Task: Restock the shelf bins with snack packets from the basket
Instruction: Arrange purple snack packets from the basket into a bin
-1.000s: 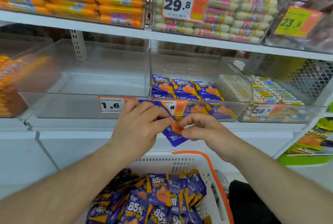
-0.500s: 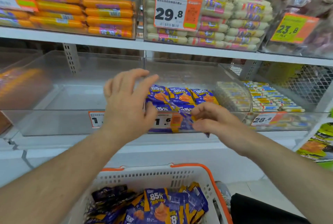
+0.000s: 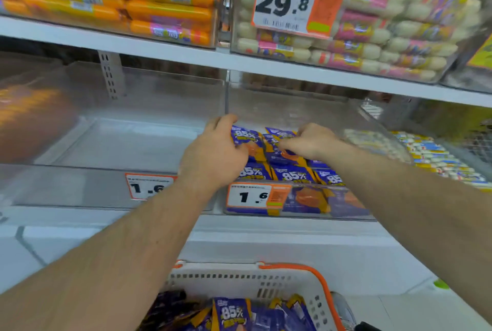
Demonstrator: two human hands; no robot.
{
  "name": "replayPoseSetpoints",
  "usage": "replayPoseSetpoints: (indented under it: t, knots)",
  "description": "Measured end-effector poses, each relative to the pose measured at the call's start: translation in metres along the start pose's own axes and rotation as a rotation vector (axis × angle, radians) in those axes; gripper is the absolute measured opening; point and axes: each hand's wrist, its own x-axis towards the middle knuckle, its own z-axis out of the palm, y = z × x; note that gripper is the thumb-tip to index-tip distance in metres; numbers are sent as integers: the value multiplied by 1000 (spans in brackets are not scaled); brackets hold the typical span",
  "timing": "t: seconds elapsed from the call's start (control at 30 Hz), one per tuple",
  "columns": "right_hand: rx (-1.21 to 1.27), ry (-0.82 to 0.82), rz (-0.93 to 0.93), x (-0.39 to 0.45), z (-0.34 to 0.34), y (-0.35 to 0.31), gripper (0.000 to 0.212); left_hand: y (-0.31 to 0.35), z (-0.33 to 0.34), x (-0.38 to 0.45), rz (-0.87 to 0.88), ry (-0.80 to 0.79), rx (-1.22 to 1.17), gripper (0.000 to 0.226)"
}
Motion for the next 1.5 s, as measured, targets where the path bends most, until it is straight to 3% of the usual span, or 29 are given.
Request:
replayPoseSetpoints:
  t: [0.2,0.6,0.73,0.83,0.93,1.03,1.1,1.2,1.27,1.37,1.5]
  knots:
    - [-133,53,27,52,34,-7,52,-5,3,1,14,27,20,55]
    - [-211,-48,38,64,51,-1,77,-5,4,1,28,40,18,55]
    - [-229,-65,4,55,41,-3,71,-3,0,-1,12,-3,5,56]
    - [-189,31,-29,28,24,-12,61,-2,-3,0,-9,-72,-48,59]
    - [-72,242,-161,-19,10,-21,38,-5,-11,5,11,-84,-96,57]
    - [137,569,-475,-69,15,-25,18,-5,-27,-3,362,170,120,37]
    - [250,737,-718,-99,25,-24,17,-1,-39,-23,603,274,158,30]
    - [332,726,-851,-134,52,-18,17,-10,-40,-67,753,55,232,27]
    - [382,623,-806,-149,84,-14,17,-23,-32,-94,651,-233,322,27]
    - [398,346,-610,-164,145,0,19,-53,-12,-126,431,-601,407,21]
    - [278,-122,-325,-185,222,17,36,-79,4,-144,289,-906,402,14]
